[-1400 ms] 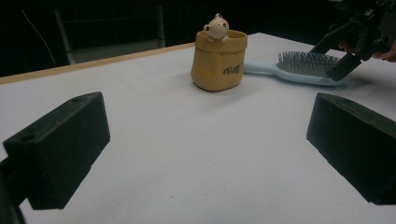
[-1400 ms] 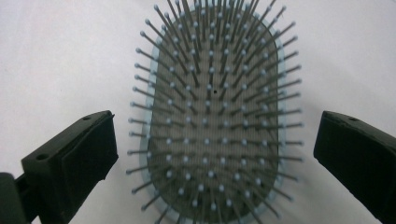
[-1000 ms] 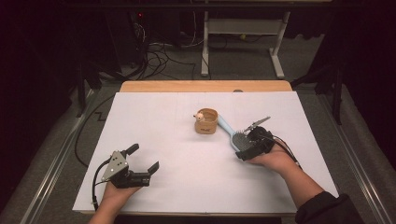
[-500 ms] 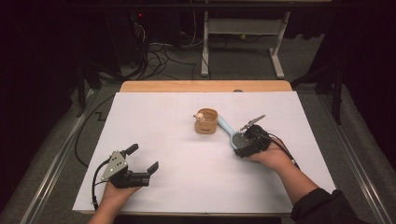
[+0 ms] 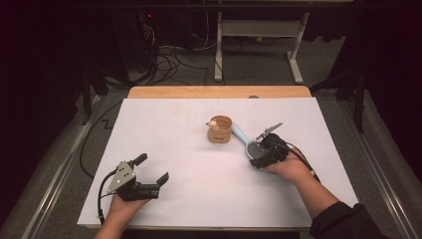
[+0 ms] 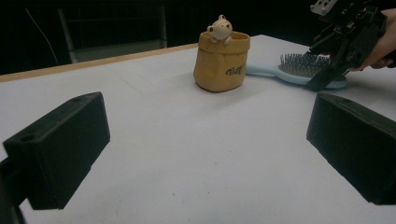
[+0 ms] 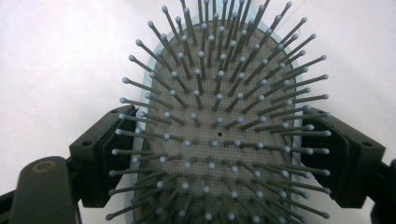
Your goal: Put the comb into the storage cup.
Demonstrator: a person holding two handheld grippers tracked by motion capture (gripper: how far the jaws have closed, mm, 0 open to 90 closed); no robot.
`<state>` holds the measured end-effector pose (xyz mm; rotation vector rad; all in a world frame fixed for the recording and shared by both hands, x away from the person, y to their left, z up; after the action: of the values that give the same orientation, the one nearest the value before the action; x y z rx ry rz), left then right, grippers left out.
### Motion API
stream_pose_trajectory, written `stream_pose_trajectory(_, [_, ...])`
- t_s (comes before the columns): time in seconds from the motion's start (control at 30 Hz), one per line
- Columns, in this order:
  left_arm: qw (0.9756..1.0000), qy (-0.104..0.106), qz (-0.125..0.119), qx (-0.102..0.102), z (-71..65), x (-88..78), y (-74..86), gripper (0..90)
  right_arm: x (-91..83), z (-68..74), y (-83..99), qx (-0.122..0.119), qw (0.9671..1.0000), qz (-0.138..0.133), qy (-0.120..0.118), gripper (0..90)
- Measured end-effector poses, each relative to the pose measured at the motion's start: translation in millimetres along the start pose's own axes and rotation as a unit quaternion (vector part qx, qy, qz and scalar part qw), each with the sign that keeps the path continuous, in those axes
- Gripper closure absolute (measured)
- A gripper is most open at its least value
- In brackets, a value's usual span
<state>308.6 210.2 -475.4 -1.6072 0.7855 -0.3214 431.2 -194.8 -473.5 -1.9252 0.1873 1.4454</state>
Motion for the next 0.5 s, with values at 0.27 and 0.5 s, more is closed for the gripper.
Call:
stream_pose_trajectory(0.27, [1.0,0.0,0.0,0.0,-0.4,-0.1,0.1,0.1,0.0,0.8,-0.5,-0.001,1.0,0.007,0.003,16.7])
stream_pose_trajectory(0.5, [1.0,0.001,0.001,-0.003,-1.0,0.3,0.4,0.1,-0.2,0.9,-1.3,0.008,0.9999,0.009,0.003,18.4])
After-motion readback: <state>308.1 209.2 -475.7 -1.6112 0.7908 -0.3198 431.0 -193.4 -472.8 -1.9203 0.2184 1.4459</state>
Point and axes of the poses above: each handheld gripper's, and its own axes: x roughly forward along the jaws, y roughly out of its underside, z roughly to its left, the point moved 3 cm from there along x, roughly forward along the jaws, and after that the axes turned 10 degrees about -x, right-handed, at the moved point
